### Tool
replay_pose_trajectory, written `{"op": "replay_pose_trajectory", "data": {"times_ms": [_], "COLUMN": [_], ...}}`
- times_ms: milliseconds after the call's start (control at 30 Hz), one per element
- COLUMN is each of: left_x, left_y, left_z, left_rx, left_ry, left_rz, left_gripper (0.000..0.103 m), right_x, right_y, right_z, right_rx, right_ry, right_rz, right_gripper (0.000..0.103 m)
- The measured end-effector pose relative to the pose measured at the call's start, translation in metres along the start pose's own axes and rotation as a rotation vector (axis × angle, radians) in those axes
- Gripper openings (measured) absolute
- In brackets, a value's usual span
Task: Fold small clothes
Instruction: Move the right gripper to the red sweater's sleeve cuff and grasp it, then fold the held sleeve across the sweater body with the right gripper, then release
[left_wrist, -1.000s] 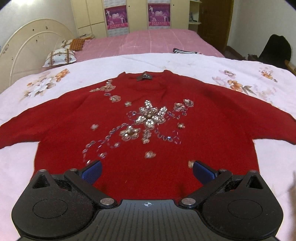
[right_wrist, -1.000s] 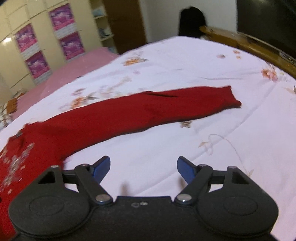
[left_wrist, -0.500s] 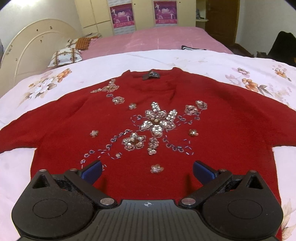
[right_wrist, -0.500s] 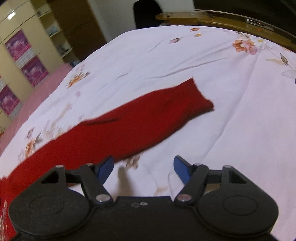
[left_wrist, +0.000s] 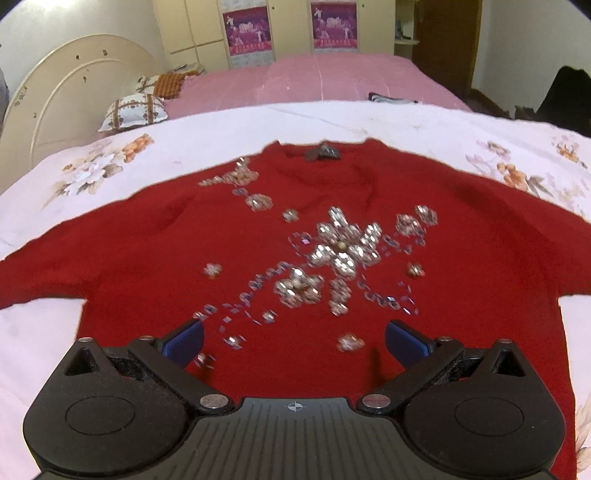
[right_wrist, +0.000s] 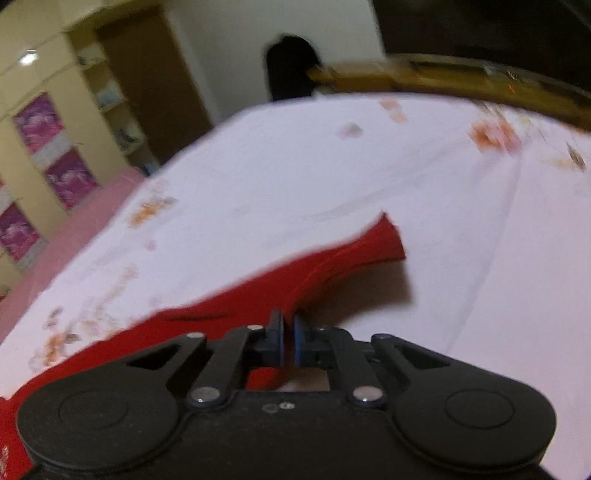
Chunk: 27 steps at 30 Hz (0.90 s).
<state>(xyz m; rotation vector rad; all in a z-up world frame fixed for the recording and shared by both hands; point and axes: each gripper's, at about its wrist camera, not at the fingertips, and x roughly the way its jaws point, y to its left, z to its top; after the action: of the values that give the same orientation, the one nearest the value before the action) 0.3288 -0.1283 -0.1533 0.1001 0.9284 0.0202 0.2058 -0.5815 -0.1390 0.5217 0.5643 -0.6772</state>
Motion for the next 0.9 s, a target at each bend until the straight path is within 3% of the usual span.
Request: {"op": "replay_pose_trajectory", "data": {"times_ms": [167, 267, 433, 500, 567, 633, 667, 700, 767, 900], "left_x": [-0.007, -0.011, -0.003, 0.006, 0.017, 0.032, 0.038, 0.042, 0.052, 0.064], "left_y": [0.029, 0.054, 0.100, 0.114, 0.124, 0.128, 0.127, 0.126, 0.123, 0.109], "left_z": [0.012, 0.018, 0.023, 0.023, 0.022, 0.020, 0.020, 0.019, 0.020, 0.023], "left_rx": [-0.031, -0.057, -0.097, -0.095, -0.090, -0.097, -0.097, -0.099, -0.129, -0.181], "left_ry": [-0.019, -0.034, -0.023, -0.013, 0.021, 0.063, 0.075, 0.084, 0.103, 0.138], "left_rz": [-0.029, -0.053, -0.104, -0.124, -0.174, -0.223, -0.237, -0.260, -0.321, -0.442], "left_gripper": [0.103, 0.103, 0.103, 0.103, 0.103, 0.103, 0.103, 0.103, 0.103, 0.103], "right_x": [-0.034, -0.061, -0.098, -0.106, -0.103, -0.091, -0.087, -0.084, -0.088, -0.107], "right_y": [0.067, 0.127, 0.232, 0.267, 0.295, 0.317, 0.323, 0.330, 0.331, 0.315], "right_z": [-0.005, -0.024, -0.094, -0.130, -0.164, -0.194, -0.209, -0.219, -0.226, -0.205], "right_rx": [-0.178, -0.292, -0.433, -0.470, -0.508, -0.554, -0.584, -0.610, -0.632, -0.618], "right_ry": [-0.068, -0.066, 0.048, 0.110, 0.175, 0.261, 0.293, 0.315, 0.301, 0.237], "right_rz": [0.158, 0.310, 0.570, 0.633, 0.651, 0.650, 0.629, 0.606, 0.600, 0.620], "right_gripper": [0.005, 0.005, 0.005, 0.005, 0.005, 0.012, 0.026, 0.033, 0.043, 0.048]}}
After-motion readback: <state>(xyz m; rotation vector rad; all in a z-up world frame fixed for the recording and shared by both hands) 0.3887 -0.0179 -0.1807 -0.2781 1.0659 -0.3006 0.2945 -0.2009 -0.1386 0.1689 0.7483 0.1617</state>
